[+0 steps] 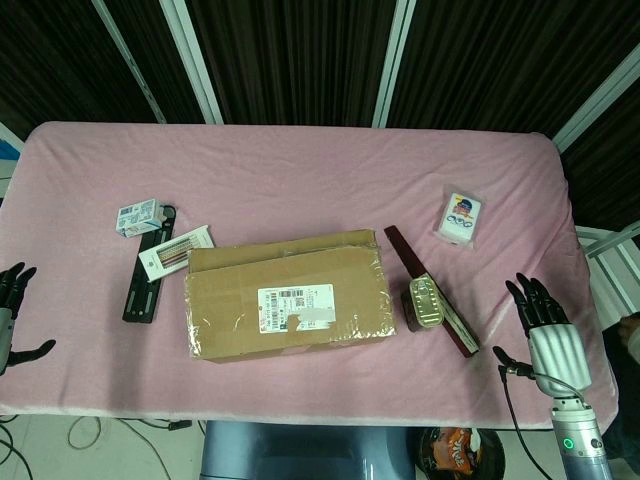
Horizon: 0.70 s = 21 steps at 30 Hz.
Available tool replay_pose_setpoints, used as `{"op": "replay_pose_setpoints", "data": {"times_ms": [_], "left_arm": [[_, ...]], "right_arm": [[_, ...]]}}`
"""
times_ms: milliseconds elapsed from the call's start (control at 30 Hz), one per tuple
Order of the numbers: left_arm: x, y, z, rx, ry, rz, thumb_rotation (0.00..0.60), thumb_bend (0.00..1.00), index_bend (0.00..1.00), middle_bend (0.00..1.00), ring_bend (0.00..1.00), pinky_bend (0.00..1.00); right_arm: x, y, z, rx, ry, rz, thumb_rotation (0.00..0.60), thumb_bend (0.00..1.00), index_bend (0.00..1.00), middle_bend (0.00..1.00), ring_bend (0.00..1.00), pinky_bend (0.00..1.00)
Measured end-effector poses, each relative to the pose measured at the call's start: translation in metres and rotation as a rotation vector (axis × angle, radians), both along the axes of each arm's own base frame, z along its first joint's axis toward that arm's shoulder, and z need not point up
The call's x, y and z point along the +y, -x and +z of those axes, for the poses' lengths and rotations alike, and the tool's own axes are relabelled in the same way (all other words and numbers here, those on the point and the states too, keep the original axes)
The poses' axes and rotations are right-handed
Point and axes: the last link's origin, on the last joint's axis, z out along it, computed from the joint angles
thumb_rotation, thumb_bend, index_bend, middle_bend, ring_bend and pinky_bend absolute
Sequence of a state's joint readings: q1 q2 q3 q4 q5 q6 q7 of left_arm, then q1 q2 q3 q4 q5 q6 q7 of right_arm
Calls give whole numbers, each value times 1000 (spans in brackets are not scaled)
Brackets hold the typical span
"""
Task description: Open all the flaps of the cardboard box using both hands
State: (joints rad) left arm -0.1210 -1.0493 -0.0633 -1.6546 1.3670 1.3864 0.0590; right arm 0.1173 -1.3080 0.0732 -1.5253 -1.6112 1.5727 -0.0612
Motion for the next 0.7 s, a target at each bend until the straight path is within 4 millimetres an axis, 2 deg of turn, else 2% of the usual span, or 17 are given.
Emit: {"op": "replay_pose_setpoints", "data": {"times_ms": [700], "left_arm": [[5, 2, -4, -8, 16, 12, 600, 74, 0, 0, 0, 7]], "right_arm": [[-1, 2, -1, 12, 1, -19, 600, 202, 0, 0, 0, 223]]}}
